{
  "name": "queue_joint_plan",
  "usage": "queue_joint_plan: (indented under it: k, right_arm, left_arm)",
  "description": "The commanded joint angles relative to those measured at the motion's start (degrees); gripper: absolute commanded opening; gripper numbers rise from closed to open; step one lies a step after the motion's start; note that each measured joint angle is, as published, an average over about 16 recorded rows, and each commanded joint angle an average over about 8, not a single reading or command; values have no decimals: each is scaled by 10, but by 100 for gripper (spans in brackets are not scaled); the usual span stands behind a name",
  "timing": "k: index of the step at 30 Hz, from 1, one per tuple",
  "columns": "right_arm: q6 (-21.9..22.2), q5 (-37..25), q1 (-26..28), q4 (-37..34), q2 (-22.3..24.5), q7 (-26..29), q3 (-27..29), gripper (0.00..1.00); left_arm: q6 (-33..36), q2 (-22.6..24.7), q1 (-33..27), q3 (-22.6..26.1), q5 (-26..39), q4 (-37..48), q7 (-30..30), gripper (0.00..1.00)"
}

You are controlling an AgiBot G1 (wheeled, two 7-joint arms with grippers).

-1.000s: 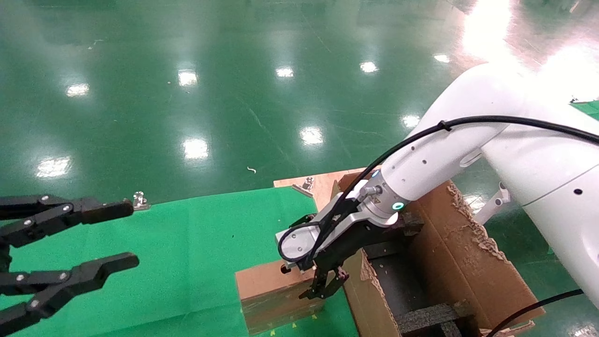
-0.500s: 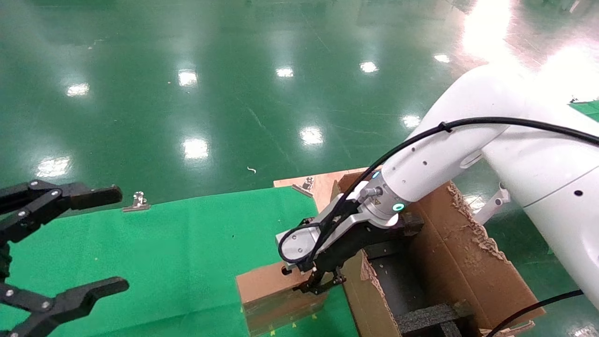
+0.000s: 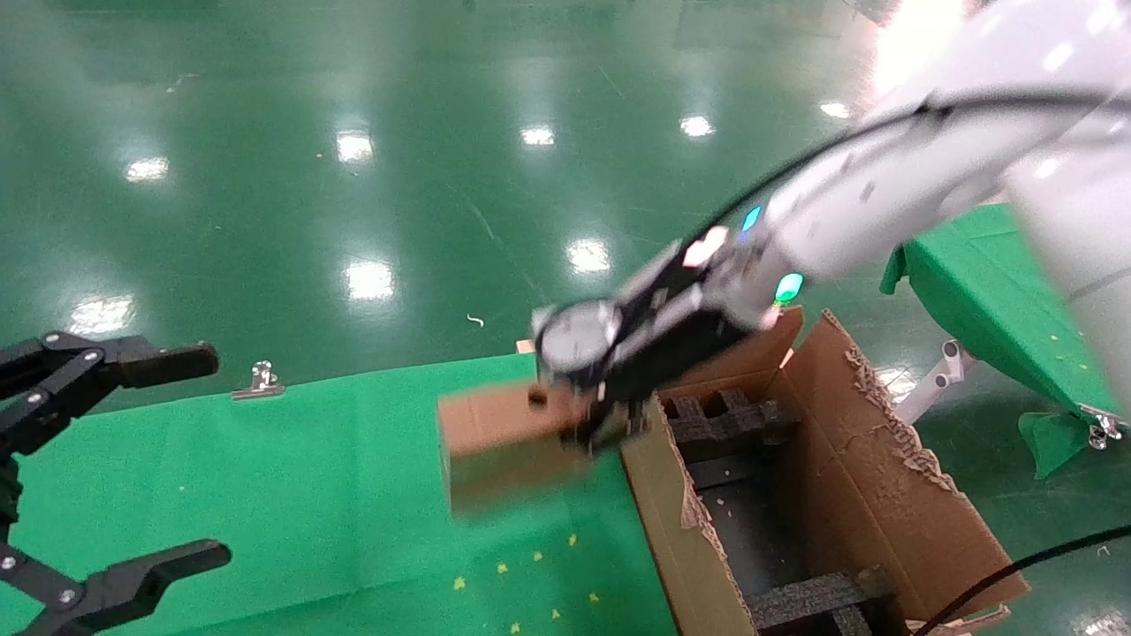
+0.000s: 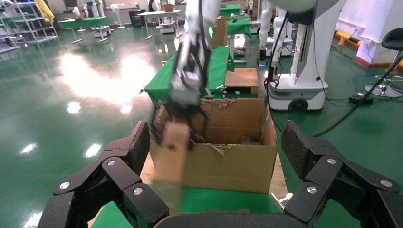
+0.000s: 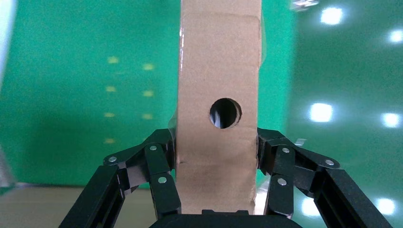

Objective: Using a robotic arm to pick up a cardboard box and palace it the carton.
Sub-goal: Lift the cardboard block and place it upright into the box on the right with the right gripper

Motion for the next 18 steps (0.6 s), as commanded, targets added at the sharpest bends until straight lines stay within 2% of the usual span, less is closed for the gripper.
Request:
queue_joint_plan:
  k: [1,9,14,18]
  right_arm:
    - [-2,5,23,-14,2,-8,6,0]
    - [-10,27,118,-74,15,-45,1,0]
    - [-12,43,148,-89,30,-50,-19,0]
    - [-13,48,163,-85,59,-40,-41,0]
  left_arm:
    - [0,0,0,0,0,0,0,100]
    - [0,0,0,0,0,0,0,100]
    - [0,0,0,0,0,0,0,100]
    - [0,0,0,0,0,0,0,100]
